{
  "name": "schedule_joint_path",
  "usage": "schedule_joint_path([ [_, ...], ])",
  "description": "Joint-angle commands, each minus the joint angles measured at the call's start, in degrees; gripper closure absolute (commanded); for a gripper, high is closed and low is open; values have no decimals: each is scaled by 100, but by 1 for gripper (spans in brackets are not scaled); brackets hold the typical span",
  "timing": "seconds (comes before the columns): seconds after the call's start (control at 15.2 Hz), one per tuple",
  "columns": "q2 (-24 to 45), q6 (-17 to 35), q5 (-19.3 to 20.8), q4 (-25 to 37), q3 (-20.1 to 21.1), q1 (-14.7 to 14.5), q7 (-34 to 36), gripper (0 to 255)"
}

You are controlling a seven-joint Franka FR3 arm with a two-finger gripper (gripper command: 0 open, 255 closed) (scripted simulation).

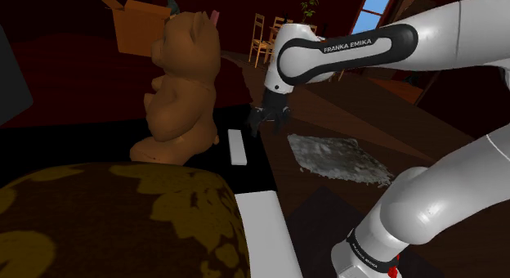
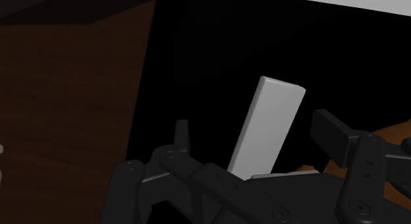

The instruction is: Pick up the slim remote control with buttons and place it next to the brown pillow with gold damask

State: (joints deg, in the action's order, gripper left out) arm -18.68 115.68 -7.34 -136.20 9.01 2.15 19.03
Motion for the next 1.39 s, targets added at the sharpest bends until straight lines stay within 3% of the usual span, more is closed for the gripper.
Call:
schedule_joint_path([
  [0.0,441,341,72,160,121,23,295,0],
  [0.53,2161,1176,665,1176,288,88,1368,0],
  [0.99,2474,1692,746,968,280,67,1426,0],
  [1.32,2502,1734,754,953,279,65,1432,0],
])
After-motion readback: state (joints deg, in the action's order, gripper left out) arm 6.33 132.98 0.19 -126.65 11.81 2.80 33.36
